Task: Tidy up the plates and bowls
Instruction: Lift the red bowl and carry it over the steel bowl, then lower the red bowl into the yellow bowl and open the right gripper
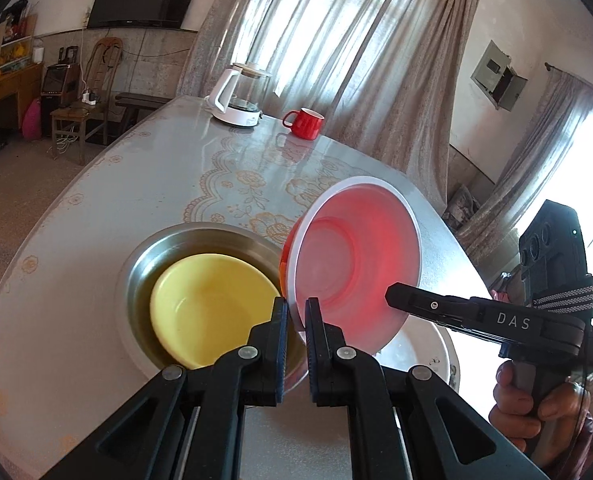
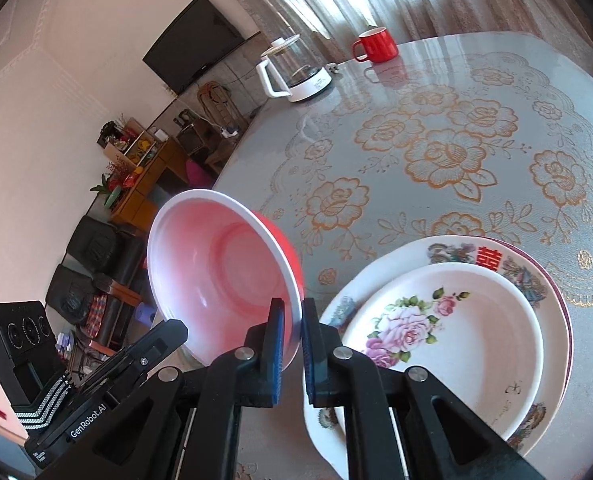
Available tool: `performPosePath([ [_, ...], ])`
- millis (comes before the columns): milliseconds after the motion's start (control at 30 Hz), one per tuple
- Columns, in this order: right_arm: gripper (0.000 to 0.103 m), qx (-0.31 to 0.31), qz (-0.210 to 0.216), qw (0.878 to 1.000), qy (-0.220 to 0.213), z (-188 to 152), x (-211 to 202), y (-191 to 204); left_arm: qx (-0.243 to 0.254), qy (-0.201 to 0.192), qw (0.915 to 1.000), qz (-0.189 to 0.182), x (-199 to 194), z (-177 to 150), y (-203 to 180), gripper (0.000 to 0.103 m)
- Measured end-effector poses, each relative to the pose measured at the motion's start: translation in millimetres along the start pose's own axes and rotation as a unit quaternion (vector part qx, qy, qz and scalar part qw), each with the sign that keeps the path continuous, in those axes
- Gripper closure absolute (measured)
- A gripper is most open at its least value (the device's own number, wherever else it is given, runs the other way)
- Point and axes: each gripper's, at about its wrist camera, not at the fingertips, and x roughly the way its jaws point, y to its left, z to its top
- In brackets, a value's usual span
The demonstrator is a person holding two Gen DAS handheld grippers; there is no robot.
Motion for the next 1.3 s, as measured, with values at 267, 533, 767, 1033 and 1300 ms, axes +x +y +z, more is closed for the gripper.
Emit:
performPosePath([
  [267,0.095,-0.031,0.009,0.999,0.042,-2.3,33.2,33.3,-0.047,0.006,0.9987,0.020,-9.3,-5.8,38.1,0.095],
  [533,0.094,-0.041,-0.003,0.996,0.076,-9.3,56.9,46.3,-0.074,0.025,0.9964,0.034,-1.1,-13.4,57.1,0.095],
  [767,0.092,-0.040,-0.022,0.995,0.090,-10.3,71.8,47.9,-0.083,0.037,0.9951,0.040,7.0,-16.7,64.6,0.096],
  [1033,0.085,-0.045,-0.038,0.994,0.092,-10.3,76.9,48.0,-0.089,0.049,0.9936,0.049,11.2,-15.7,71.0,0.095],
  [1300,0.085,-0.044,-0.040,0.995,0.079,-5.3,72.8,48.6,-0.089,0.044,0.9938,0.051,8.3,-13.5,70.0,0.095],
])
